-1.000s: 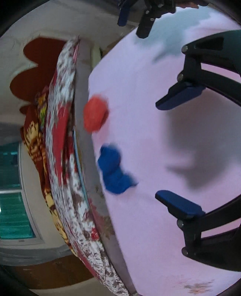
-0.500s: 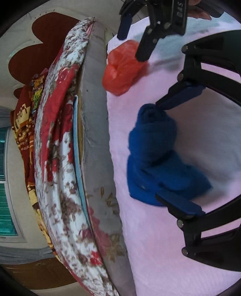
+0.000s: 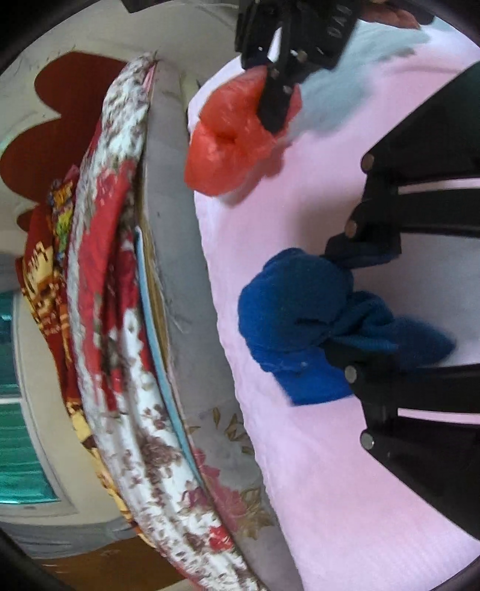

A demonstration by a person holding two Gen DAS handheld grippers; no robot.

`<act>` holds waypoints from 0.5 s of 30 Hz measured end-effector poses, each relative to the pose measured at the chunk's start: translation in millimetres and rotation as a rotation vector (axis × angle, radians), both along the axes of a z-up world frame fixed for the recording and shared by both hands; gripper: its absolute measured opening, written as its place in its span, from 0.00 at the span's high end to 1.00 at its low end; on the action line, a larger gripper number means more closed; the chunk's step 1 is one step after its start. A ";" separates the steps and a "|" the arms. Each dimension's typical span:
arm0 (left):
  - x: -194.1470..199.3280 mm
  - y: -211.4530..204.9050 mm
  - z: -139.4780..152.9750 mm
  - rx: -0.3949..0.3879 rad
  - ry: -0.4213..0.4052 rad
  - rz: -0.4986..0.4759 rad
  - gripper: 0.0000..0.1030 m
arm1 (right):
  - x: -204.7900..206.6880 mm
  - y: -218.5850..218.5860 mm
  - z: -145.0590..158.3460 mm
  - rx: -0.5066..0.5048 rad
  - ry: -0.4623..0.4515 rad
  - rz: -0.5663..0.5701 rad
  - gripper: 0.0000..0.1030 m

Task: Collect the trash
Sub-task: 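Grasp the blue glove with left gripper while right gripper grasps red bag, then carry the blue glove and red bag with both grippers over the bin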

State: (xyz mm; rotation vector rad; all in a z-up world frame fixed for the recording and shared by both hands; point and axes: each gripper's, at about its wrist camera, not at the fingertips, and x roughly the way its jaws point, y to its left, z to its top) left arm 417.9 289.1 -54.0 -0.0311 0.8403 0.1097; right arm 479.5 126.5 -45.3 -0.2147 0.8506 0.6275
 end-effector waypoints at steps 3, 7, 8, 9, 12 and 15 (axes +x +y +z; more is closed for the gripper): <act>-26.7 -15.8 15.3 0.020 -0.035 -0.030 0.70 | -26.8 -27.0 14.3 0.039 -0.019 -0.014 0.71; -63.5 -37.7 34.0 -0.002 -0.070 -0.052 0.70 | -70.1 -63.3 32.3 0.053 -0.052 -0.023 0.71; -73.6 -43.2 38.4 -0.015 -0.077 -0.057 0.70 | -81.8 -71.2 36.4 0.053 -0.062 -0.024 0.71; -83.1 -49.5 42.0 -0.020 -0.082 -0.063 0.70 | -96.3 -80.6 40.8 0.052 -0.073 -0.022 0.71; -105.3 -65.7 50.3 -0.034 -0.096 -0.080 0.70 | -135.9 -104.8 49.4 0.042 -0.099 -0.019 0.71; -134.5 -84.5 62.9 -0.025 -0.118 -0.111 0.70 | -177.1 -129.8 57.5 0.041 -0.118 -0.023 0.71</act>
